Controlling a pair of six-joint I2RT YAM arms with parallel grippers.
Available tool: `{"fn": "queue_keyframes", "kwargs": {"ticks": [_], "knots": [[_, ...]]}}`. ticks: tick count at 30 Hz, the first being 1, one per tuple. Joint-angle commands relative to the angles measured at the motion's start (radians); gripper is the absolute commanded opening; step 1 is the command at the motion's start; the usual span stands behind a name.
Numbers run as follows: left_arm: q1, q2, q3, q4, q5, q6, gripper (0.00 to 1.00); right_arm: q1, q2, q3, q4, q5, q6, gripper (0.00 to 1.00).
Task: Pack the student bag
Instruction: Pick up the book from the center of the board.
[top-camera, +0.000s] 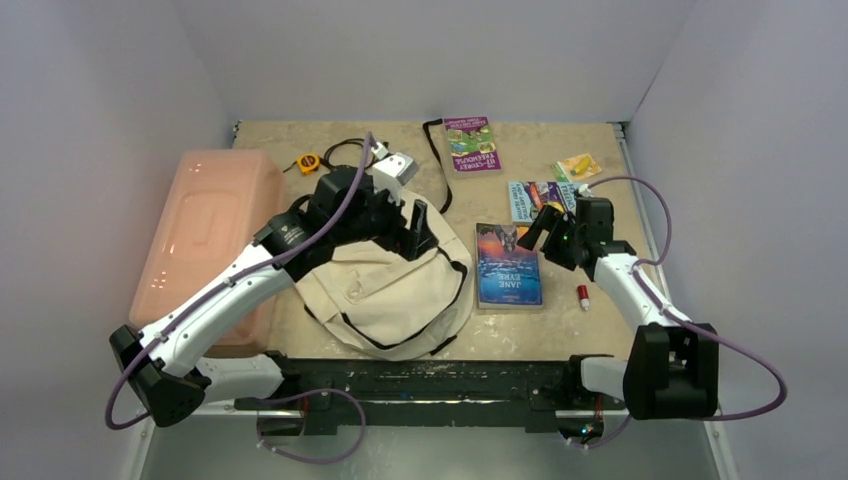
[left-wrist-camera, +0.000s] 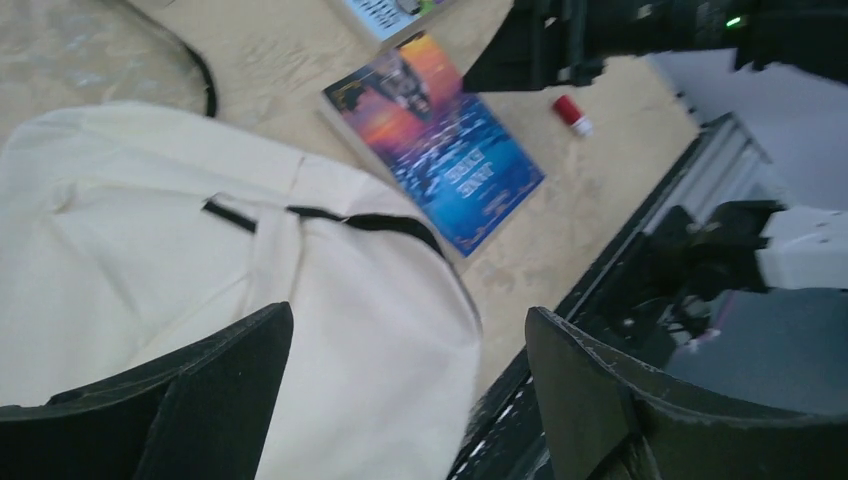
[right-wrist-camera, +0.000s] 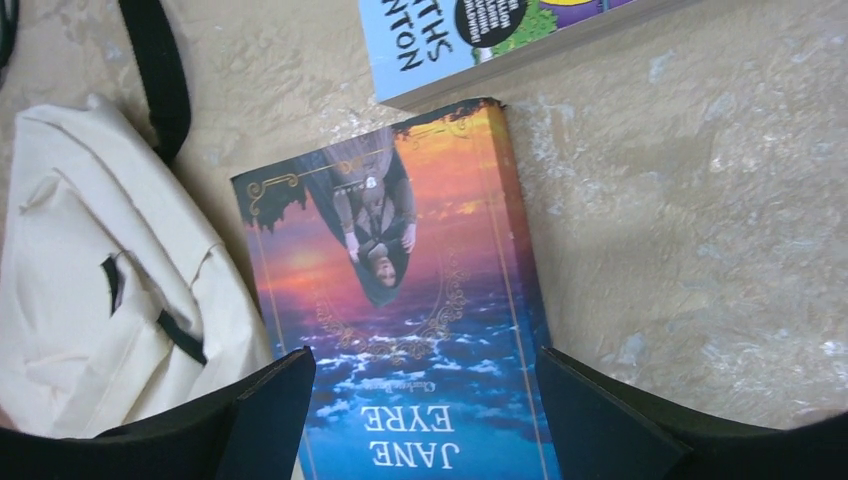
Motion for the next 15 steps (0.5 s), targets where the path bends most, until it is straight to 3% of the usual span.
{"fn": "queue_keyframes", "kwargs": {"ticks": [1, 4, 7, 15], "knots": [[-0.051, 0.111, 0.085, 0.281, 0.178, -0.198, 0.86, -0.003, 0.018, 0.013, -0.01, 0.085, -0.044, 0.82], [-0.079, 0.265, 0.113, 0.391, 0.162, -0.294, 0.82, -0.002, 0.037, 0.009, 0.004, 0.068, -0.034, 0.75], [-0.098, 0.443, 0.199, 0.396, 0.109, -0.349, 0.8, -0.002, 0.053, -0.004, 0.03, 0.068, -0.013, 0.7], [-0.142, 0.749, 0.4, 0.249, -0.258, -0.43, 0.7, -0.002, 0.111, -0.036, 0.076, 0.062, -0.002, 0.62]]}}
